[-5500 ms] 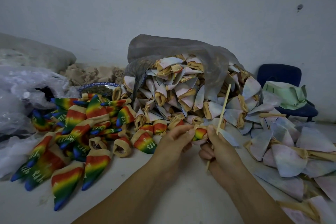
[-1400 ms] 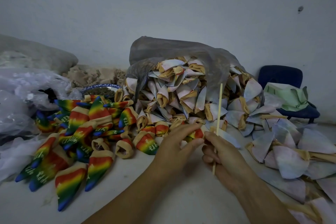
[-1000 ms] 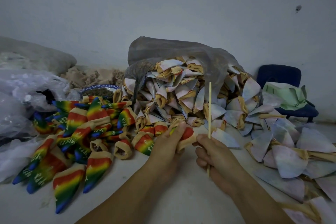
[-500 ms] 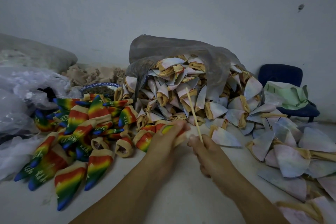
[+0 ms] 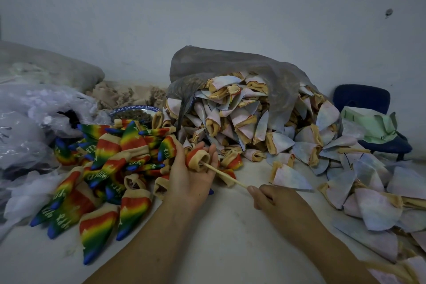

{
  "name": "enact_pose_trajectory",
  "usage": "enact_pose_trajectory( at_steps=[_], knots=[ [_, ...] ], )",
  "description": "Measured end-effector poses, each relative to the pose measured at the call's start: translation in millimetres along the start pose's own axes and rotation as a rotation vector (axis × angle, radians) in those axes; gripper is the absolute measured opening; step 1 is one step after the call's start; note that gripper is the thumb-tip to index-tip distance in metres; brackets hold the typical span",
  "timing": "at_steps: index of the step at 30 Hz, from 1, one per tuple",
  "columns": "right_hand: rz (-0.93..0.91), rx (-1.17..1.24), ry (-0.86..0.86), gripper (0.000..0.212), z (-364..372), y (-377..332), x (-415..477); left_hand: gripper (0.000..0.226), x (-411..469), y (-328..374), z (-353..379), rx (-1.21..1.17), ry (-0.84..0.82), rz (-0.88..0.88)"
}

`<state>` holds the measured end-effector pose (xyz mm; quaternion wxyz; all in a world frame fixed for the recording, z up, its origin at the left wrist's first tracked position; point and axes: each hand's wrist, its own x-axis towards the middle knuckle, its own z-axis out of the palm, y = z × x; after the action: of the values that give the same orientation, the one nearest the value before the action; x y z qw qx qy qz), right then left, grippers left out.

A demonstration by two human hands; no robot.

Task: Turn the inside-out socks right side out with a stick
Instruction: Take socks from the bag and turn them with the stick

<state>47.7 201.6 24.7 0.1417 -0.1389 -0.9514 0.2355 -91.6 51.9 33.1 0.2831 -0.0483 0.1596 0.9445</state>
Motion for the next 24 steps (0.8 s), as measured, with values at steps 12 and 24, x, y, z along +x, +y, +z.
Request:
enact_pose_trajectory(
  at_steps=[12,24],
  knots=[
    [-0.050,-0.097,0.003,0.055,-1.6,-4.5,1.2,0.019,-2.9,-7.3,-1.4,0.430,-0.058,0.105],
    [-0.020,0.124,0.041,0.062,13.5,-22.1,-3.1,0.046,-11.3,-24.4,2.7,0.270,-0.193,0.051]
  ],
)
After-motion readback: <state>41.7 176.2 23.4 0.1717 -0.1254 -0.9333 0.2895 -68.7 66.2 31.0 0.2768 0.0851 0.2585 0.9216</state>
